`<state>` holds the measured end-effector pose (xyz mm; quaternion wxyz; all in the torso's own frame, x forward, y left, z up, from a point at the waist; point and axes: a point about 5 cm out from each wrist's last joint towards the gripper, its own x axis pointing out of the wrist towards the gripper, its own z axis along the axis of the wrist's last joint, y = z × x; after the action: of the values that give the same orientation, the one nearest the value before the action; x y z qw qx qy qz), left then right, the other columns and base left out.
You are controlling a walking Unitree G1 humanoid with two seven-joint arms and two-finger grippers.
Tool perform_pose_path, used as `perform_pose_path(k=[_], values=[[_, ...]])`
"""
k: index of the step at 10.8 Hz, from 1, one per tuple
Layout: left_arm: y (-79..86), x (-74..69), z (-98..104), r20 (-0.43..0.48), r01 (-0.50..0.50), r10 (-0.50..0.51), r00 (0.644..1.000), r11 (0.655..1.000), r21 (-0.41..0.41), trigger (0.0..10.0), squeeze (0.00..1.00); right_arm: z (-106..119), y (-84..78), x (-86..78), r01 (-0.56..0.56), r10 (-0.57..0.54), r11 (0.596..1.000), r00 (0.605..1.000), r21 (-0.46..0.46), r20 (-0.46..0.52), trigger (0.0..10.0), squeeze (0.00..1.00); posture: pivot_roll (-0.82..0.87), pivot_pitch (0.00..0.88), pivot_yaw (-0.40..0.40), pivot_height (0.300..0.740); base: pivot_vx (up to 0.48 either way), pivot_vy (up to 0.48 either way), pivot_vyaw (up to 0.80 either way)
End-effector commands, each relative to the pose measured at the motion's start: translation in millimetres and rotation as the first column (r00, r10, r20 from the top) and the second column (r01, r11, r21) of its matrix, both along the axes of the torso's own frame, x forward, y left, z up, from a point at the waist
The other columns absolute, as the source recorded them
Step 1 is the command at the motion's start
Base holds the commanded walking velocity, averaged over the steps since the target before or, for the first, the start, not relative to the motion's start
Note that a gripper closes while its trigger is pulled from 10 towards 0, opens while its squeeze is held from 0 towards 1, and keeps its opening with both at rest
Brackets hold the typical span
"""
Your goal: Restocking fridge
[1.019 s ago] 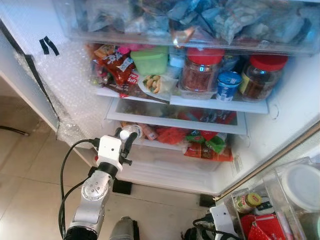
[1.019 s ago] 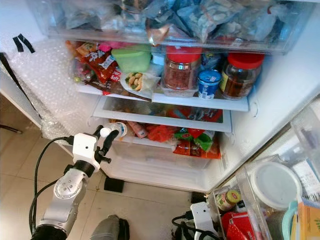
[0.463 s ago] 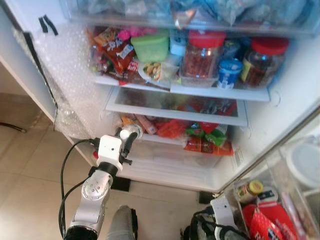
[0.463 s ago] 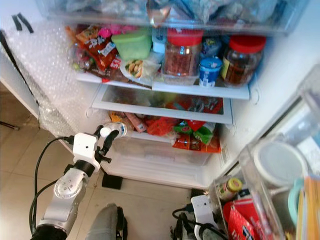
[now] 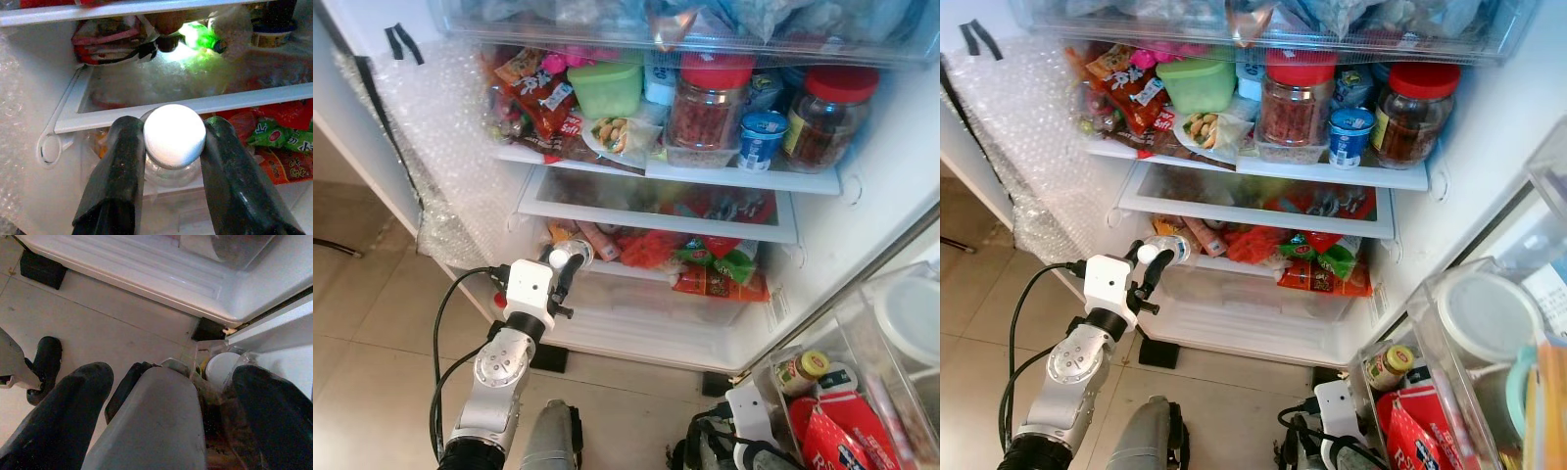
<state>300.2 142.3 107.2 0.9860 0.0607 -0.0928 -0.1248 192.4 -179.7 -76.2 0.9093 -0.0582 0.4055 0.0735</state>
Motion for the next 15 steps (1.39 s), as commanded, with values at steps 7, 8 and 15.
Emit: perform_pose_path(k=[7, 8, 15], values=[[1.1, 0.6, 5.9, 0.023, -0.005, 0.005, 1.000, 1.000, -0.012, 10.0, 0.00, -18.0, -0.1, -35.3, 0.011, -0.009, 1.000, 0.989, 0.013, -0.149, 10.0, 0.00, 0.11, 0.193, 0.029, 0.645, 0.281, 0.000, 0.00], [1.4, 1.0, 6.8, 0.026, -0.007, 0.007, 1.000, 1.000, -0.012, 10.0, 0.00, -18.0, 0.0, -35.2, 0.009, -0.007, 1.000, 0.989, 0.014, -0.150, 10.0, 0.00, 0.11, 0.193, 0.030, 0.645, 0.277, 0.000, 0.00], [1.8, 1.5, 8.5, 0.035, -0.007, 0.007, 0.999, 1.000, -0.003, 10.0, 0.00, -18.1, 0.5, -35.2, 0.013, -0.011, 1.000, 0.988, 0.015, -0.151, 10.0, 0.00, 0.11, 0.198, 0.032, 0.645, 0.284, 0.000, 0.00]])
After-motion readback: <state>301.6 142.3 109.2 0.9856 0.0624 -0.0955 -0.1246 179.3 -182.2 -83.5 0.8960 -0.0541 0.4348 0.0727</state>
